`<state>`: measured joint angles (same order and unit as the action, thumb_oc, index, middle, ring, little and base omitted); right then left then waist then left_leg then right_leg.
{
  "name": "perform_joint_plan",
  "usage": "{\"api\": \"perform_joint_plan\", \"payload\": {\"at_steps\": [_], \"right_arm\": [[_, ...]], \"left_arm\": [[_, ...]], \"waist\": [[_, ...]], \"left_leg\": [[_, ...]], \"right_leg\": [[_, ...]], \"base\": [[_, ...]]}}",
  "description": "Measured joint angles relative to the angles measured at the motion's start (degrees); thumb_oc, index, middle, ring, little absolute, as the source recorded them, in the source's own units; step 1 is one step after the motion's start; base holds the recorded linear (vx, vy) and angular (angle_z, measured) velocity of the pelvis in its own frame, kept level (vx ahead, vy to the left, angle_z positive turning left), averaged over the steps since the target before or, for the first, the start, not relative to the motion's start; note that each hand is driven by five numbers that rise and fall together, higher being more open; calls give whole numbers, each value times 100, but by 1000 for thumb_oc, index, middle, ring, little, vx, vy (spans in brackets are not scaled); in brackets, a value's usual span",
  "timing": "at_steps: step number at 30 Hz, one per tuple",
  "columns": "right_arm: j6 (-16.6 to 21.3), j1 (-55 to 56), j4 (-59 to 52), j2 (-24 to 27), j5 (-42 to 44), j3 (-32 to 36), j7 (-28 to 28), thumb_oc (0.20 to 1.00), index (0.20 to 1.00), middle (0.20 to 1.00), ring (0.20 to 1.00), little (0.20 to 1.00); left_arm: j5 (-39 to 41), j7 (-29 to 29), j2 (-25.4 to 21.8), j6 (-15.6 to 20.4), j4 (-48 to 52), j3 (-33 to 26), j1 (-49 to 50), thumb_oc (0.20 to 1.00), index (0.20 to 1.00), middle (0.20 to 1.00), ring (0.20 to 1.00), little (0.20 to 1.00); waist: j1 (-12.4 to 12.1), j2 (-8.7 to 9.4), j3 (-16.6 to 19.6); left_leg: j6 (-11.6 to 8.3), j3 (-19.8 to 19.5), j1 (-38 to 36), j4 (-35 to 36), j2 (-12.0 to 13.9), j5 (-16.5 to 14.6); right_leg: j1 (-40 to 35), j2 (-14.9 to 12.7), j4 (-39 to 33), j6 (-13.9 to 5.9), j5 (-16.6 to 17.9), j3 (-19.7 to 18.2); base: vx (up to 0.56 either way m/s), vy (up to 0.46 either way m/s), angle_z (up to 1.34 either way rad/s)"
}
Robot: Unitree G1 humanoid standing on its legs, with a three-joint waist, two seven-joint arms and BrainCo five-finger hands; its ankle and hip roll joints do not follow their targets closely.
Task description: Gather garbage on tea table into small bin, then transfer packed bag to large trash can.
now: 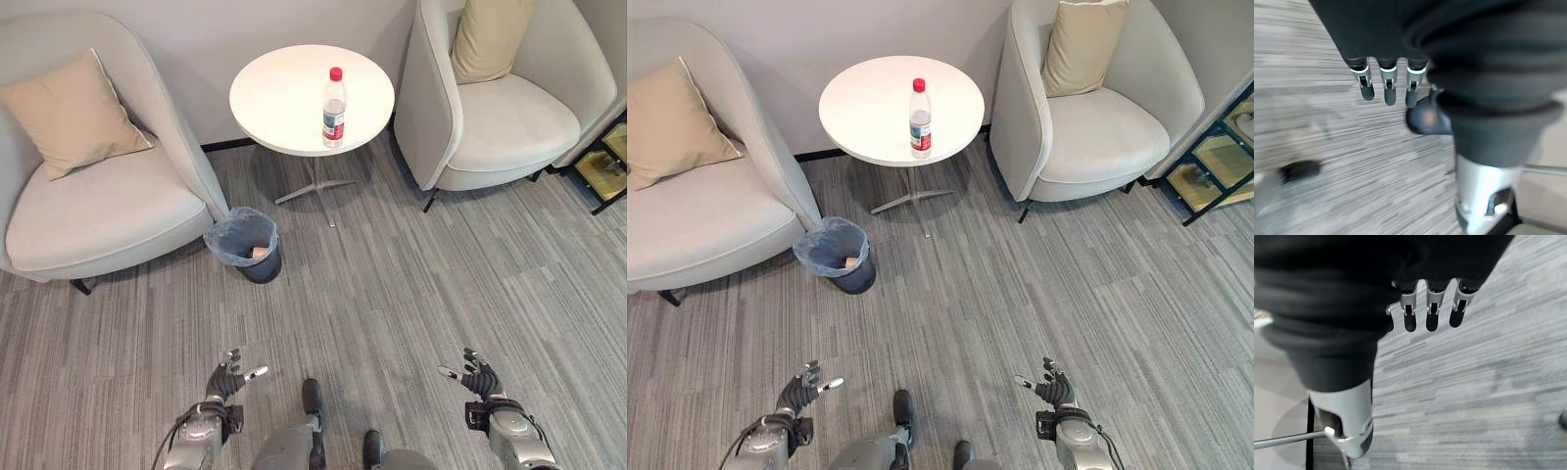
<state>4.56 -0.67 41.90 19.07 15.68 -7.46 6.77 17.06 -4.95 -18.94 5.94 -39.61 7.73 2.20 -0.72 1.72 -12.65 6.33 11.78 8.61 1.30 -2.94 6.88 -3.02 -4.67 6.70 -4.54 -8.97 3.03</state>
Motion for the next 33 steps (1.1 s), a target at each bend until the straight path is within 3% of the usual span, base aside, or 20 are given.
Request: {"api": "perform_joint_plan", "payload": {"at_steps": [3, 4, 5, 6, 7, 8, 9, 12, 13, 14, 15, 16, 17, 19, 20, 24, 25, 29, 32, 33], "right_arm": [[-1, -175, 3, 7, -4, -52, -9, 1000, 1000, 1000, 1000, 1000], [-1, -231, 0, 2, -4, -53, -21, 1000, 1000, 1000, 1000, 1000], [7, -222, -17, -3, -9, -53, -61, 1000, 1000, 1000, 1000, 1000], [7, -199, -37, -2, -14, -55, -65, 1000, 1000, 1000, 1000, 1000], [21, -193, -48, 12, -37, -62, -74, 1000, 1000, 1000, 1000, 1000], [20, -234, -39, 7, -81, -72, -76, 1000, 1000, 1000, 1000, 1000], [2, -179, -85, 24, -107, -104, -78, 1000, 1000, 1000, 1000, 1000], [-25, -47, -11, 21, -111, -111, -90, 1000, 1000, 1000, 1000, 1000], [-36, -72, 47, 32, -112, -97, -107, 1000, 1000, 1000, 1000, 1000], [-53, -51, 43, 31, -112, -96, -107, 1000, 1000, 1000, 1000, 1000], [-67, 51, 42, 30, -112, -94, -110, 1000, 1000, 1000, 1000, 1000], [-89, 122, 39, 42, -111, -69, -109, 1000, 1000, 1000, 1000, 1000], [-92, 157, 38, 66, -110, -40, -112, 1000, 1000, 1000, 1000, 1000], [-84, 245, 37, 127, -110, -32, -113, 1000, 1000, 1000, 1000, 1000], [-70, 93, 22, 176, -105, -7, -111, 1000, 1000, 1000, 1000, 1000], [11, 66, -54, 245, -92, 144, -84, 1000, 1000, 1000, 1000, 1000], [14, 70, -68, 252, -90, 128, -61, 1000, 1000, 1000, 1000, 1000], [9, -51, -60, 254, -76, 127, -52, 1000, 1000, 1000, 1000, 1000], [2, -52, 52, 196, -75, 58, -57, 1000, 1000, 1000, 1000, 1000], [8, -79, 106, 129, -73, 38, -9, 1000, 1000, 1000, 1000, 1000]], "left_arm": [[1, -3, -177, 1, 69, -109, -129, 1000, 1000, 1000, 1000, 1000], [0, -5, -224, 1, 70, -117, -125, 1000, 1000, 1000, 1000, 1000], [0, -5, -252, 1, 52, -119, -91, 1000, 1000, 1000, 1000, 1000], [0, -5, -242, 8, 60, -115, -37, 1000, 1000, 1000, 1000, 1000], [0, -5, -220, 27, 47, -109, -6, 1000, 1000, 1000, 1000, 1000], [0, -9, -202, 26, 9, -111, 21, 1000, 1000, 1000, 1000, 1000], [0, -1, -189, 27, -81, -119, 63, 1000, 1000, 1000, 1000, 1000], [0, -2, -134, 10, -281, -140, 146, 1000, 1000, 1000, 1000, 1000], [-1, -2, -85, -9, -497, -155, 137, 1000, 1000, 1000, 1000, 1000], [-1, -4, -80, -10, -498, -158, 156, 1000, 1000, 1000, 1000, 1000], [0, -4, -65, -6, -458, -147, 177, 1000, 1000, 1000, 1000, 1000], [-4, -4, -55, 47, -305, -153, 226, 1000, 1000, 1000, 1000, 1000], [-4, -3, -11, 48, -321, -114, 212, 1000, 1000, 1000, 1000, 1000], [-3, -1, 39, 50, -336, -104, 286, 1000, 1000, 1000, 1000, 1000], [-2, -1, 53, 41, -339, -117, 261, 1000, 1000, 1000, 1000, 1000], [1, 27, 175, 31, -385, -12, 40, 1000, 1000, 1000, 1000, 1000], [0, 46, 158, 31, -355, 93, -17, 1000, 1000, 1000, 1000, 1000], [-2, 54, 165, 32, -322, 133, -189, 1000, 1000, 1000, 1000, 1000], [-19, 52, 158, -12, -348, 122, -161, 1000, 1000, 1000, 1000, 1000], [-20, 53, 145, -45, -350, 116, -64, 1000, 1000, 1000, 1000, 1000]], "waist": [[-33, 51, -8], [-49, 43, -10], [-92, 55, -8], [-111, 69, 13], [-112, 54, -9], [-111, 42, 1], [-86, 55, -31], [32, 34, -79], [78, 40, -118], [104, 67, -185], [187, 93, -176], [179, 134, -183], [237, 62, -164], [290, -22, -119], [221, -161, -101], [213, -127, -85], [183, -41, -66], [193, 116, -117], [152, 92, -164], [138, 67, -182]], "left_leg": [[133, 12, -63, 8, -111, -165], [146, 41, -130, 10, -97, -207], [191, 74, -352, 1, -110, -306], [198, 99, -415, 3, -125, -322], [168, 81, -468, 24, -114, -526], [98, 121, -459, 28, -101, -483], [109, 146, -436, 4, -88, -590], [29, 138, -498, -45, -61, -690], [-2, 128, -572, -138, -59, -784], [-54, 67, -731, -138, -78, -830], [-137, -152, -778, -208, -72, -923], [-278, -406, -908, -218, -29, -1008], [-406, -630, -960, -261, 65, -1078], [-634, -805, -1088, -385, 292, -1082], [-792, -850, -890, -881, 617, -1129], [-1034, -795, -420, -2260, 913, -1005], [-1097, -772, -219, -2570, 919, -1046], [-1105, -735, 224, -1500, 653, -1025], [-1167, -656, 508, -249, 567, -559], [-1269, -632, 781, -162, 548, -325]], "right_leg": [[231, -156, 514, -230, -94, -4], [392, -171, 952, -289, -161, 6], [720, -264, 1876, -453, -309, 26], [800, -323, 2139, -495, -360, 32], [1074, -361, 2343, -434, -470, 32], [1285, -398, 2356, -371, -505, 39], [1770, -518, 2029, -325, -452, 227], [2198, -743, 701, -336, 245, 860], [2215, -768, -276, -477, 677, 933], [2199, -780, -385, -421, 847, 877], [2159, -712, -141, -458, 940, 539], [2079, -552, 352, -330, 959, 245], [1962, -430, 367, -128, 1091, 197], [1643, -183, 174, 119, 1414, 360], [1441, 75, 32, 379, 1223, 567], [807, 305, -423, 733, 1083, 875], [679, 340, -590, 786, 1168, 891], [440, 375, -1006, 807, 1204, 1030], [239, 641, -1144, 840, 1192, 1124], [82, 800, -1151, 725, 863, 1100]], "base": [[147, 128, -7], [201, 113, -17], [224, 100, -12], [171, 60, -21], [199, 1, -24], [140, -14, -34], [304, -71, -12], [416, -134, 7], [306, -104, 0], [504, -269, 49], [486, -350, 97], [486, -350, 122], [257, -238, 114], [180, -230, 66], [234, -320, 46], [182, -195, 29], [168, -98, 21], [205, -47, 18], [354, 42, 1], [549, 117, -7]]}}
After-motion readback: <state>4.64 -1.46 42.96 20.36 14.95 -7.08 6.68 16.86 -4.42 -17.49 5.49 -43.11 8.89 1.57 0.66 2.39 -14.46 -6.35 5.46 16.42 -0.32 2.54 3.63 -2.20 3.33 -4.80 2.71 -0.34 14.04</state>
